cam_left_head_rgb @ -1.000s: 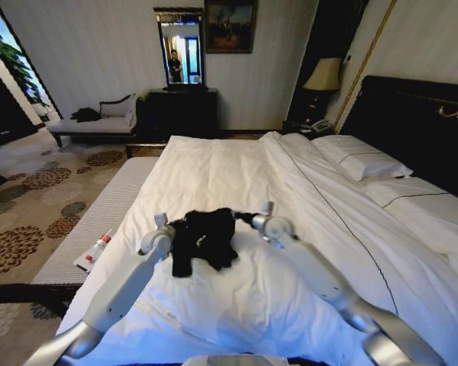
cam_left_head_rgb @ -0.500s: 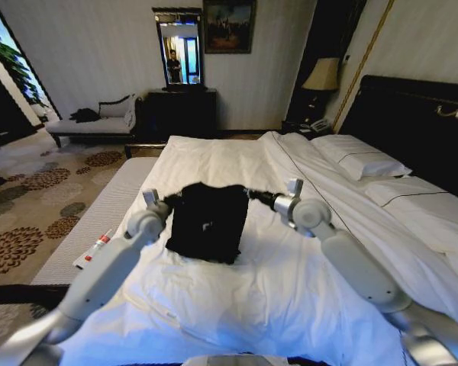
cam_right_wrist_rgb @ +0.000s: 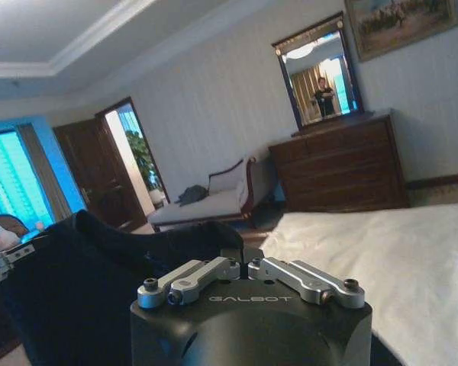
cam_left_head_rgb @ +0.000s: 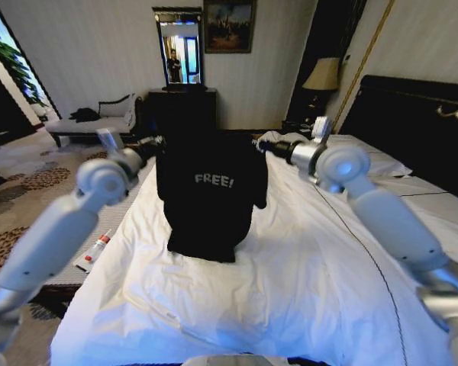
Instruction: Fold the clothes on the bed.
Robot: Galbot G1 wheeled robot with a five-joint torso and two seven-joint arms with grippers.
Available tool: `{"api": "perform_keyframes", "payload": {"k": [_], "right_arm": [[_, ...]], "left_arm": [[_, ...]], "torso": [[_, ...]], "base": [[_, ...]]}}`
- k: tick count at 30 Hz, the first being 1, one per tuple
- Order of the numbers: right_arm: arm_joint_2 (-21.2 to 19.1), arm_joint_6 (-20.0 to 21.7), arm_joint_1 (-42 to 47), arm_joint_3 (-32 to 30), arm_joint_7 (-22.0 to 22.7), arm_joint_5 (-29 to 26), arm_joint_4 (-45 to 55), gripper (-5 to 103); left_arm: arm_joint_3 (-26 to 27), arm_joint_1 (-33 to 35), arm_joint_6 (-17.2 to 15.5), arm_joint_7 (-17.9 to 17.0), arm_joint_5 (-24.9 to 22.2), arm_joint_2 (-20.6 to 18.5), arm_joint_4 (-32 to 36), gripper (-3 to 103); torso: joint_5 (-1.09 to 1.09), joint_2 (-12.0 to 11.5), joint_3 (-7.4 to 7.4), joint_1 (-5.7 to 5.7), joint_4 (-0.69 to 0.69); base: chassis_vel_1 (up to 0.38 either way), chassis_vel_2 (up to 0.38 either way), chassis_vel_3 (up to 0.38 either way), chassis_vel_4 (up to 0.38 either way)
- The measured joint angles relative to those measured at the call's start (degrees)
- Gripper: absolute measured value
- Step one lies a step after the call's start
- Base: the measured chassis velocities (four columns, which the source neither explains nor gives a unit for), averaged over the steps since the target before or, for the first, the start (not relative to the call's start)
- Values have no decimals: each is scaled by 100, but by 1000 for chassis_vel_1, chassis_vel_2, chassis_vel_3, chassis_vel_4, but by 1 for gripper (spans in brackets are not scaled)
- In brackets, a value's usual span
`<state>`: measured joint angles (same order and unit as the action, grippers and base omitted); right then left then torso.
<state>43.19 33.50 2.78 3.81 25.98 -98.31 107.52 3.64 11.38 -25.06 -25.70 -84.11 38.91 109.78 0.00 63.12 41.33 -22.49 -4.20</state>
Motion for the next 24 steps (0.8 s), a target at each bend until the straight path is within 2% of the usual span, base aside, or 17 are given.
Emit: {"api": "perform_keyframes", "payload": {"k": [1, 6, 14, 18, 24], "right_arm": [[-19, 6, -149, 21, 24, -89, -9, 0], [-84, 41, -566, 47, 202, -445, 20, 0], [-122, 50, -1281, 219, 336, -800, -3, 0], [-94, 62, -1673, 311, 383, -982, -99, 0], [-141, 81, -1868, 312, 412, -1104, -118, 0]], "left_arm": [[-2, -180, -20, -32, -217, -56, 16, 1], [32, -448, -42, -56, -569, -253, 164, 1], [218, -567, -113, -68, -859, -453, 248, 1], [205, -915, -159, -105, -1095, -525, 161, 1], [147, -1186, -167, -116, -1125, -606, 143, 1]], "torso": [[-1, 0, 0, 0, -1], [0, 0, 0, 0, -1], [-1, 0, 0, 2, 0], [-1, 0, 0, 2, 0], [1, 0, 0, 2, -2]], "base": [[0, 0, 0, 0], [0, 0, 0, 0], [0, 0, 0, 0], [0, 0, 0, 0], [0, 0, 0, 0]]}}
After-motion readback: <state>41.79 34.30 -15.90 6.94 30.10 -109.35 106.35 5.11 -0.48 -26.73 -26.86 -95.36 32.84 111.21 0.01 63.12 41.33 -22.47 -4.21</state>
